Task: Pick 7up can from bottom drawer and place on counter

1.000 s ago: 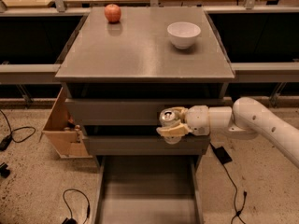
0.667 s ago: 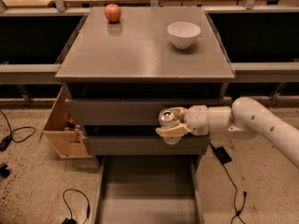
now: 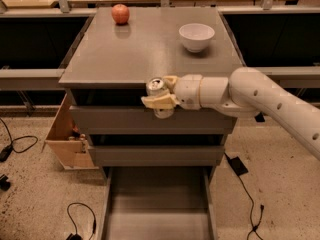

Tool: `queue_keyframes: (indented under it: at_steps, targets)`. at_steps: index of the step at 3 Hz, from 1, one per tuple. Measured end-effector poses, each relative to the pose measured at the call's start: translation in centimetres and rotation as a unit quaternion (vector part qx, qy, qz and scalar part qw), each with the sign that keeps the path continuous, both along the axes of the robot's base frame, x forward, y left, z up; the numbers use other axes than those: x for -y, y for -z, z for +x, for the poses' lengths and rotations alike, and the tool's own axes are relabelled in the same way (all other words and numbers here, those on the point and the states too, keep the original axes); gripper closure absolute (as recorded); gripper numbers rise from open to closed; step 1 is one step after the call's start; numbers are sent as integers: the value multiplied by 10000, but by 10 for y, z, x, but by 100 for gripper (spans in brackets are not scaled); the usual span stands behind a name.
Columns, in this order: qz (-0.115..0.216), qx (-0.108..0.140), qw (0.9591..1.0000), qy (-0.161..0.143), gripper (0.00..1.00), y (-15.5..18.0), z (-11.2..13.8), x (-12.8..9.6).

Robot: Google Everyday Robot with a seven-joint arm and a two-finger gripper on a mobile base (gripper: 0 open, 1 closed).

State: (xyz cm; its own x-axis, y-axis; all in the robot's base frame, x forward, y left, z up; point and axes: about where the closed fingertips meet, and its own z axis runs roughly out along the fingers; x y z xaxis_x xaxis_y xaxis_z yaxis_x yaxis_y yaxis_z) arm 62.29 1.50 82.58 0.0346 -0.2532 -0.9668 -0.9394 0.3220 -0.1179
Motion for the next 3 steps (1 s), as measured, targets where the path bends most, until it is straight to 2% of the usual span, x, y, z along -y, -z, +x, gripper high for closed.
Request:
queue_keyframes:
  at_steps: [1,2,3]
  targets:
    - [-101,444,9977,498,100,-98,53,-45]
    - [27,654,9947,792,100,-148,92,-58]
    - [501,789,9890,1143,100,-172,137,-46]
